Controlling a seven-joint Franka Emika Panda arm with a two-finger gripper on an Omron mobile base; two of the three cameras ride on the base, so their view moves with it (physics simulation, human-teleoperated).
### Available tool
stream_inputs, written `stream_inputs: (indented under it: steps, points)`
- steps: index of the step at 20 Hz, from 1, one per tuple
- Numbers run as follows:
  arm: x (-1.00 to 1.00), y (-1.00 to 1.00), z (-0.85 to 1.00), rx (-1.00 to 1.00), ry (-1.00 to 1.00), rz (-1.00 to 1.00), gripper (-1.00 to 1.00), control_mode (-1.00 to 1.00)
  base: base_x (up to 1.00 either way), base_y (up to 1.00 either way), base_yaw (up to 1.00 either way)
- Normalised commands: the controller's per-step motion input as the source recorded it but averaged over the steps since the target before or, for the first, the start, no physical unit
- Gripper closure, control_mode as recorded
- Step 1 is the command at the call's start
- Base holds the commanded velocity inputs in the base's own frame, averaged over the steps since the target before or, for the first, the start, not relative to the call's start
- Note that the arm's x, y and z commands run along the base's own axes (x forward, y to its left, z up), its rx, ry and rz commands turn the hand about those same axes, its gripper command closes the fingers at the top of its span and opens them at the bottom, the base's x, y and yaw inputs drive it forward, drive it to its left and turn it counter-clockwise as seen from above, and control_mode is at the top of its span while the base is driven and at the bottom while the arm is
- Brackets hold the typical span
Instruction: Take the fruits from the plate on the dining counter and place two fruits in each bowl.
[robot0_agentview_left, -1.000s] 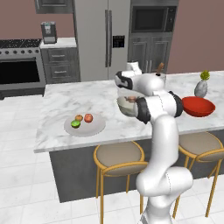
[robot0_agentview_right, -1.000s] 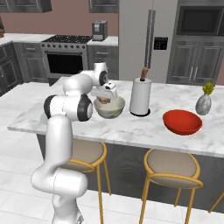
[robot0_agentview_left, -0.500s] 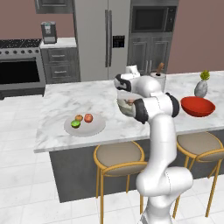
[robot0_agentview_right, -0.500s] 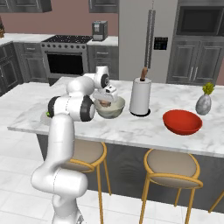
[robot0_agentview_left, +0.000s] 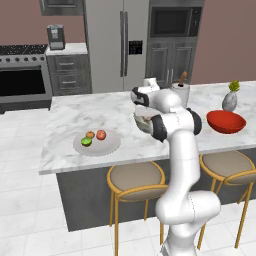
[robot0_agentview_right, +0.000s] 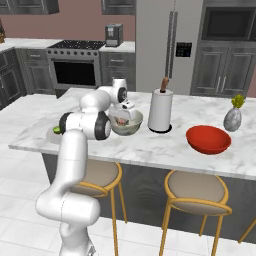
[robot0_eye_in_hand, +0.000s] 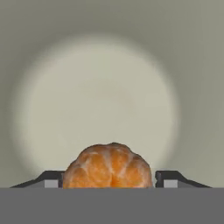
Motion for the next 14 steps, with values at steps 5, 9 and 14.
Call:
stream_inputs:
  steps: [5,9,14]
  points:
    - [0.14,-0.03,0.01,0.0,0.03,-0.02,-1.0,-1.0,0.0,0.0,0.0]
    - [0.13,0.0,0.19,0.02,0.03,0.0,-1.0,-1.0,0.0,0.0,0.0]
    - [-0.24,0.05,0.49,0.03,0.02,-0.04,-1.0,-1.0,0.0,0.0,0.0]
